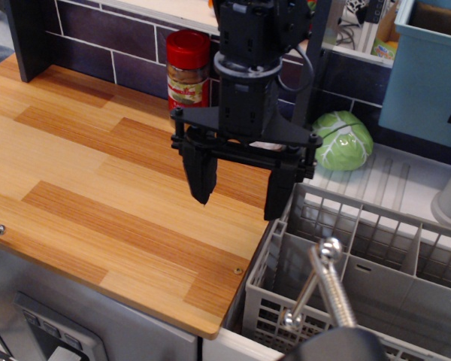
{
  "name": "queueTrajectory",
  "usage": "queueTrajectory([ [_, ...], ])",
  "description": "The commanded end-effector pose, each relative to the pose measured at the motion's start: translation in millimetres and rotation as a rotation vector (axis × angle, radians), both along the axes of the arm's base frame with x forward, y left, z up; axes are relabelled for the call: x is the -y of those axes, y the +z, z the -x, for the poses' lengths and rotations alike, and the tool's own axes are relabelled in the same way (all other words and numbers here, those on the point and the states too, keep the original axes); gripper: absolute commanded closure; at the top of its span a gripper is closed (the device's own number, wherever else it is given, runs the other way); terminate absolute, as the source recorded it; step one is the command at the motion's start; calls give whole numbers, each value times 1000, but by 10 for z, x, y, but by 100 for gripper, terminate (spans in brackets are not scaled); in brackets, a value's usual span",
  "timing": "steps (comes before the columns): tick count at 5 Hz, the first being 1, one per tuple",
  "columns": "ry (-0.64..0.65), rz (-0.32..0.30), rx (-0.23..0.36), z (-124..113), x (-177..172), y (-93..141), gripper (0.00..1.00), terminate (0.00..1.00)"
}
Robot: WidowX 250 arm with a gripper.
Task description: Move drying rack out of sink
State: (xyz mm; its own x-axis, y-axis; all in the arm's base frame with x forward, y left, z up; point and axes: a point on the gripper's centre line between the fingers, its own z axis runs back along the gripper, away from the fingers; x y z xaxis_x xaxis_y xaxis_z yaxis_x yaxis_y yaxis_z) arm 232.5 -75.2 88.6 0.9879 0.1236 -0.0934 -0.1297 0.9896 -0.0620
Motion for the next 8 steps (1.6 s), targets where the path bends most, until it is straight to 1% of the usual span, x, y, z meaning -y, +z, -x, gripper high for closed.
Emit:
queueTrajectory([
  [1,0,0,0,0,0,0,0,0],
  [2,26,27,-17,-22,227,-112,0,0],
  [4,20,52,-44,-53,597,-383,0,0],
  [5,17,46,-21,-56,811,-577,0,0],
  [6,23,41,-23,-76,996,-712,0,0],
  [7,49,3,-8,-99,1048,-840,0,0],
  [8,79,6,18,-133,932,-817,100,0],
])
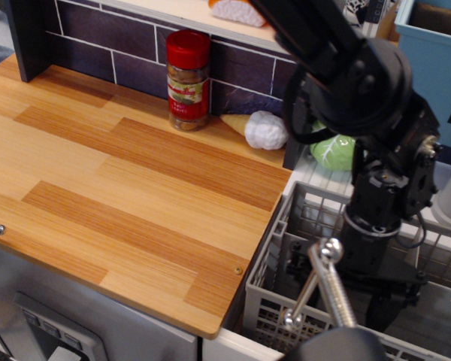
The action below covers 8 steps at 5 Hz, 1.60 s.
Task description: Move drying rack out of sink
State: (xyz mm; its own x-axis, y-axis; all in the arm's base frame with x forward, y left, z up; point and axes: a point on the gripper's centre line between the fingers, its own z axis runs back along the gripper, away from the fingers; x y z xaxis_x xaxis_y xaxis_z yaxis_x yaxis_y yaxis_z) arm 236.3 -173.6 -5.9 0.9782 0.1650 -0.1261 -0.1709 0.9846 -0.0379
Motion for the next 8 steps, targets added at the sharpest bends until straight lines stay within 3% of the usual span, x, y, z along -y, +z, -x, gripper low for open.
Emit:
queueTrajectory([
  [1,31,29,102,-105,-80,221,100,0],
  [2,27,24,168,-116,-105,340,100,0],
  [4,48,88,220,-142,-195,940,100,0],
  [5,61,118,218,-176,-246,1126,100,0],
  [7,4,59,246,-163,-779,1672,100,0],
  [8,-24,50,281,-90,-1027,1714,100,0],
])
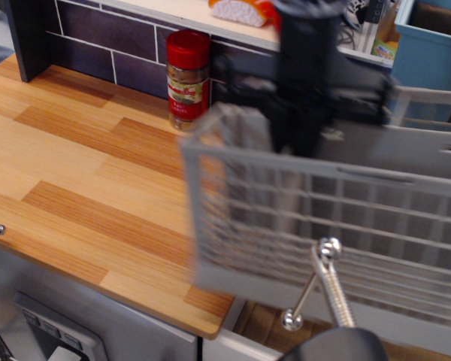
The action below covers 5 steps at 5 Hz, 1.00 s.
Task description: Move drying rack out of sink
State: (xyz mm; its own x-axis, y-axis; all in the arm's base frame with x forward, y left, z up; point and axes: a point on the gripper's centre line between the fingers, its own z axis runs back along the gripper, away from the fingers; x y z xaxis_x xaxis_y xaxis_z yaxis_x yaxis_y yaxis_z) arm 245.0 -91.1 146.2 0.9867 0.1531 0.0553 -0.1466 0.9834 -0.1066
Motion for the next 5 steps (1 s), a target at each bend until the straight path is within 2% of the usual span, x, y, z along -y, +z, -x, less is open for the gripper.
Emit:
queueTrajectory([
  [1,0,0,130,-5,-493,243,100,0],
  [3,-37,-105,138,-52,-1144,175,100,0],
  [4,-41,-149,131,-114,-1476,241,100,0],
  [5,28,-247,155,-185,-1812,311,100,0],
])
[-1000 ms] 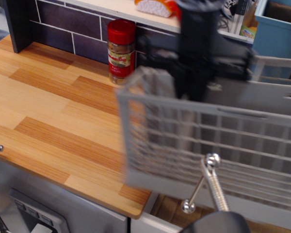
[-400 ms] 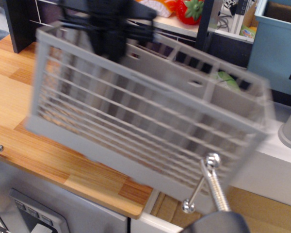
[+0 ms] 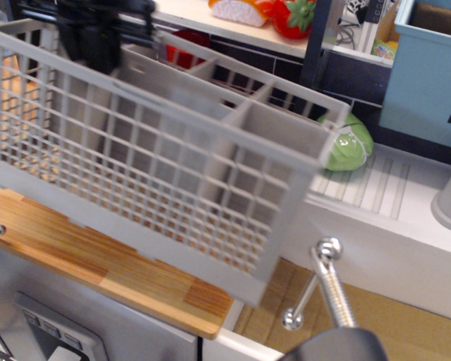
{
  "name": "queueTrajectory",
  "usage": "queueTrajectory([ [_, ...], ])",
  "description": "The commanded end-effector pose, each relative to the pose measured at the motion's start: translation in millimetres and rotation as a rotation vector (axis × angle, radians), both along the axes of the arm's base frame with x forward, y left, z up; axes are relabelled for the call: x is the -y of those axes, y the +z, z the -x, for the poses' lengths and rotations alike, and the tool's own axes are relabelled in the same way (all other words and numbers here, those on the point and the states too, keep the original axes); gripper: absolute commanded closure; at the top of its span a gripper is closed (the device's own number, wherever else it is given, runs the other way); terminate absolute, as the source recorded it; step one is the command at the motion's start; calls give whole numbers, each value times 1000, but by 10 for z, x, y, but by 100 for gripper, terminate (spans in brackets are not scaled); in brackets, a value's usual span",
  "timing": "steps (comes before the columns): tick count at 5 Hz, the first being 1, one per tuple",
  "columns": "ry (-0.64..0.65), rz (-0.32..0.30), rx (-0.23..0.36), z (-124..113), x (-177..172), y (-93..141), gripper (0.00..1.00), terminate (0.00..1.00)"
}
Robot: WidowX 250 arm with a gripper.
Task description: Move drying rack out of sink
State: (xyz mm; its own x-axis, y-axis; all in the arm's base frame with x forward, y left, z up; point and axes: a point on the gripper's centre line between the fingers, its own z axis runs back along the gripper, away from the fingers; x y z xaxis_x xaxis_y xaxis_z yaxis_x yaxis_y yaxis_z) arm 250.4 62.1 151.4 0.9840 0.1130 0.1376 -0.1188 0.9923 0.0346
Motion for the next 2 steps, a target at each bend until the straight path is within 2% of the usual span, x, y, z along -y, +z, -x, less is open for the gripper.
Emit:
queueTrajectory([
  [1,87,-102,44,-188,-436,257,0,0],
  [2,87,-102,44,-188,-436,257,0,100],
])
